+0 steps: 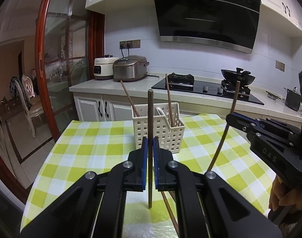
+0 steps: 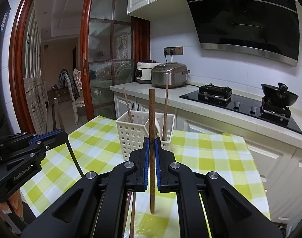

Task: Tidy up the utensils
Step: 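Lift both held chopsticks upright and carry them over the white caddy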

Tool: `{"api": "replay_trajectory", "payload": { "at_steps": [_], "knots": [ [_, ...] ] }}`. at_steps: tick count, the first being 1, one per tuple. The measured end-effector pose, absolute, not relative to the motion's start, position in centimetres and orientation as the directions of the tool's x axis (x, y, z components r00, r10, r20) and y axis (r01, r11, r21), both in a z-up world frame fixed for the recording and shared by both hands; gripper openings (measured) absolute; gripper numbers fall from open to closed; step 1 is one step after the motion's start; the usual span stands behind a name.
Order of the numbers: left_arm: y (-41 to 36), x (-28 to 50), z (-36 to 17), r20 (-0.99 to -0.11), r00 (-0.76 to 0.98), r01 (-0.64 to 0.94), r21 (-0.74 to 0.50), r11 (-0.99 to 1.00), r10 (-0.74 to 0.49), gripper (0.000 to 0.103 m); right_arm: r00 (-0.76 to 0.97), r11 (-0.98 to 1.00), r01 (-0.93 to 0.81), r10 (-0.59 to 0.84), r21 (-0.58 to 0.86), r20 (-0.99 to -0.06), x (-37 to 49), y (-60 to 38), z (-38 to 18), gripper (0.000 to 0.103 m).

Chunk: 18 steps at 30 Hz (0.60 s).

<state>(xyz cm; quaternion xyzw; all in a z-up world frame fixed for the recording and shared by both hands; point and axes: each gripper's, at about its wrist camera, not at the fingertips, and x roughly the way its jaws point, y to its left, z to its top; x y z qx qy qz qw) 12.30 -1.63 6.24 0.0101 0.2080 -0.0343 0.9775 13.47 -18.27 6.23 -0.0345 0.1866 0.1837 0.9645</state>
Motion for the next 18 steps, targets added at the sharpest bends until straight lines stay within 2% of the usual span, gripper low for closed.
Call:
{"api": "replay_trajectory", "payload": {
  "at_steps": [5,18],
  "knots": [
    [-1.3,13.3,7.4,-0.405,0.908,0.106,-0.026,0.994,-0.108,0.006,0.862,0.925,-0.379,0.350,-0.010,-0.366,14.6,-17.9,6.9,0.006],
    [-1.5,16.8,12.7,-0.334,0.937,0.113,0.008,0.994,-0.104,0.006,0.874,0.924,-0.382,0.356,-0.016,-0.330,18.5,-17.7,10.1,0.006]
  ]
}}
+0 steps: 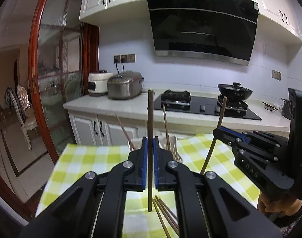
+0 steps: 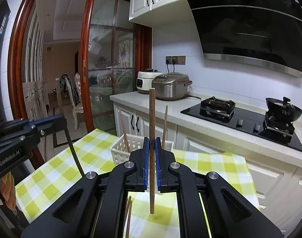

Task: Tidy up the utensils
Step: 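Lift both held chopsticks upright and carry them over the white caddy, then lower both chopsticks into the caddy and open both tools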

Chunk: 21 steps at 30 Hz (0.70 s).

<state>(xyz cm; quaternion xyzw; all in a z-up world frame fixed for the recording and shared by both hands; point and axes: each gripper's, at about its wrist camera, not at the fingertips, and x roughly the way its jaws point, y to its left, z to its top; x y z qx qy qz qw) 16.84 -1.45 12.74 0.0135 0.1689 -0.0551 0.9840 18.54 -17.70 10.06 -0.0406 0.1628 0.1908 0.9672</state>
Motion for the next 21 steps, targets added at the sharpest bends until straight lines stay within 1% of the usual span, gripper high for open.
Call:
{"api": "replay_trajectory", "payload": {
  "at_steps": [13,18,21],
  "knots": [
    [-1.7,23.1,20.1,-0.257,0.964,0.079,0.032,0.996,-0.068,0.006,0.878,0.924,-0.382,0.369,0.018,-0.304,23.6,-17.7,14.0,0.006],
    [-1.7,25.5,21.0,-0.249,0.966,0.069,0.010,0.998,-0.064,0.006,0.883,0.923,-0.384,0.371,0.012,-0.289,25.3,-16.9,15.3,0.006],
    [-1.5,27.4,20.6,-0.261,0.963,0.066,-0.011,0.998,-0.067,0.006,0.880,0.923,-0.385,0.369,0.003,-0.299,26.6,-16.2,15.3,0.006]
  ]
}}
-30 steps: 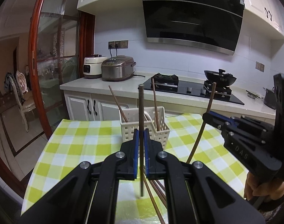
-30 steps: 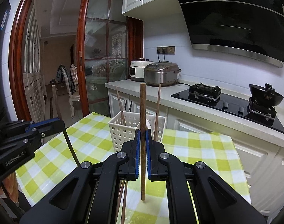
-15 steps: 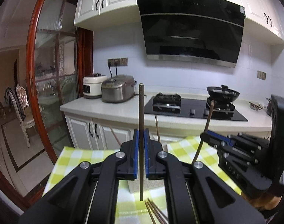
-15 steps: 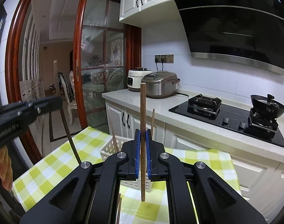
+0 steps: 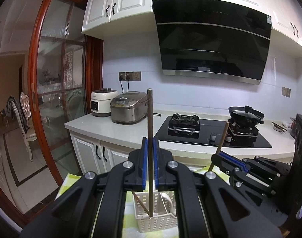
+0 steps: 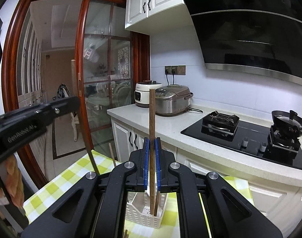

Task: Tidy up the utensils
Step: 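Lower both chopsticks into the caddy and open both tools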

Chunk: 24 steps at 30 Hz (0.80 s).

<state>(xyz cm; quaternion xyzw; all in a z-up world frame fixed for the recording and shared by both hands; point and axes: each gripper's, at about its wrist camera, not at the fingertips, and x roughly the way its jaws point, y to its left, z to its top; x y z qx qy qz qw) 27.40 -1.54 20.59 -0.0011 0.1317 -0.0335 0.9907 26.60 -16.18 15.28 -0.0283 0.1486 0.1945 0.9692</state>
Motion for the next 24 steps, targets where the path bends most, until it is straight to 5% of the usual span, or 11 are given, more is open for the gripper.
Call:
{"api": "replay_trajectory", "payload": {
  "at_steps": [12,24],
  "knots": [
    [0.7,33.8,13.9,-0.406,0.908,0.058,-0.112,0.992,-0.099,0.006,0.805,0.911,-0.411,0.377,0.026,-0.458,32.1,-14.4,10.0,0.006],
    [1.8,35.8,10.0,-0.461,0.881,0.051,-0.137,0.989,-0.109,0.006,0.771,0.907,-0.418,0.385,0.052,-0.507,34.5,-12.6,7.5,0.006]
  ]
}}
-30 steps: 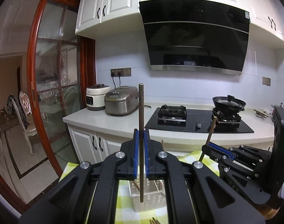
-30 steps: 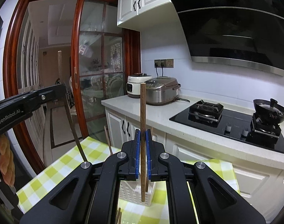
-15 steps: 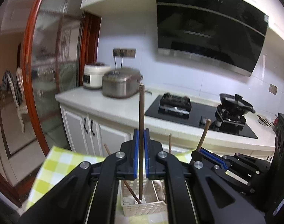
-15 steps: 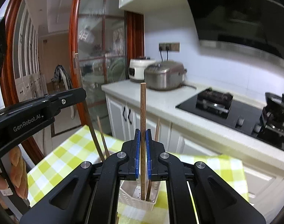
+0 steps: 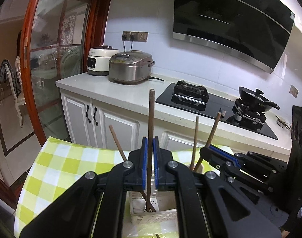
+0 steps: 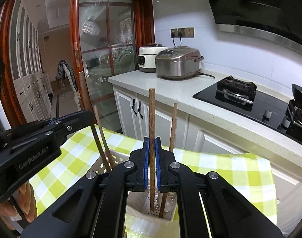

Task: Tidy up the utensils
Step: 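Lower both chopsticks into the caddy and open both tools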

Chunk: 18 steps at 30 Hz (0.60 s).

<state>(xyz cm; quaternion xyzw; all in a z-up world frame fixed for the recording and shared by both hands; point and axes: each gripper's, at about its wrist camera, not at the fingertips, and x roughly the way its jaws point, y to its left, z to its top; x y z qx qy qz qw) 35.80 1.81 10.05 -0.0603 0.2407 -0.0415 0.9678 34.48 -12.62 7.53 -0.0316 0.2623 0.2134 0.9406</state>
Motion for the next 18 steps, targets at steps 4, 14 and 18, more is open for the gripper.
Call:
{"api": "replay_trajectory", "payload": {
  "at_steps": [4,14,18],
  "knots": [
    [2.6,35.9,9.7,-0.457,0.885,0.031,-0.134,0.990,-0.090,0.021,0.761,0.909,-0.410,0.386,0.075,-0.520,35.4,-12.6,7.1,0.007],
    [4.1,35.0,9.3,-0.462,0.885,-0.009,-0.137,0.991,-0.056,0.037,0.760,0.916,-0.391,0.377,0.092,-0.530,35.3,-12.9,6.9,0.013],
    [4.2,34.1,9.7,-0.449,0.892,-0.022,-0.138,0.990,-0.043,0.048,0.764,0.918,-0.385,0.374,0.094,-0.525,34.7,-13.4,7.3,0.017]
  ]
}}
